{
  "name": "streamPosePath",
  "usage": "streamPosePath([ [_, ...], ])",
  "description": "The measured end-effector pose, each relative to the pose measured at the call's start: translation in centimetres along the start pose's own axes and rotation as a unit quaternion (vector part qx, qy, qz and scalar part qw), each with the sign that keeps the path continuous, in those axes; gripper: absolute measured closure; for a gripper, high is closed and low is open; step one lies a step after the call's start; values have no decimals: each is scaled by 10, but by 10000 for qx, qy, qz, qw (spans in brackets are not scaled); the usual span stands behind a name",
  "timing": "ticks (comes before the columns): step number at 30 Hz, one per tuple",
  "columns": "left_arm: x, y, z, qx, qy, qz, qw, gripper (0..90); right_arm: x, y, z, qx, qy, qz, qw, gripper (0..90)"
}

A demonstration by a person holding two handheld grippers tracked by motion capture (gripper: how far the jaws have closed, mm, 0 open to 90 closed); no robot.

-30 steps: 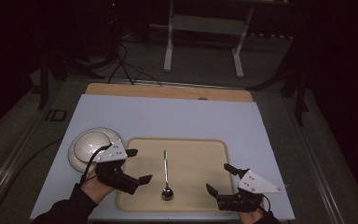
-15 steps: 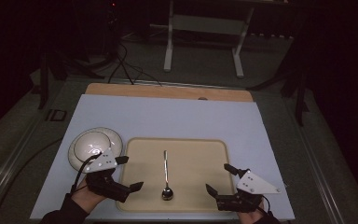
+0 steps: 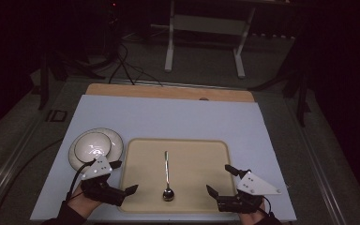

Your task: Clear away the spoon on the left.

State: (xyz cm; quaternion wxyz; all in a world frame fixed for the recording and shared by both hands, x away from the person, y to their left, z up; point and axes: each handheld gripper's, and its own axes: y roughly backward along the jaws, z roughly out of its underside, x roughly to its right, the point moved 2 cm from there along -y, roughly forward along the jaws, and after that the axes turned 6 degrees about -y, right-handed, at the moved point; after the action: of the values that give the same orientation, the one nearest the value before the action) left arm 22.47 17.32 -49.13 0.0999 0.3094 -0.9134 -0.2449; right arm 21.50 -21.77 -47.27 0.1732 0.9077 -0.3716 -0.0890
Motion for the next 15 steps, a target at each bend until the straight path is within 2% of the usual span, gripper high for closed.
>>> streamPosePath([
  [5, 0, -2, 5, -14, -18, -63, 10000, 10, 1, 0, 0, 3, -9, 1, 10000, 117],
  [8, -2, -3, 10, 37, 71, -154, 9998, 10, 1, 0, 0, -8, -11, -4, 10000, 117],
  [12, -7, -4, 13, 101, 268, -164, 9995, 11, 1, 1, 0, -4, -37, -32, 10000, 117],
  [15, -7, -6, 16, 49, 250, -189, 9995, 11, 1, 2, 0, -2, -57, -48, 10000, 117],
])
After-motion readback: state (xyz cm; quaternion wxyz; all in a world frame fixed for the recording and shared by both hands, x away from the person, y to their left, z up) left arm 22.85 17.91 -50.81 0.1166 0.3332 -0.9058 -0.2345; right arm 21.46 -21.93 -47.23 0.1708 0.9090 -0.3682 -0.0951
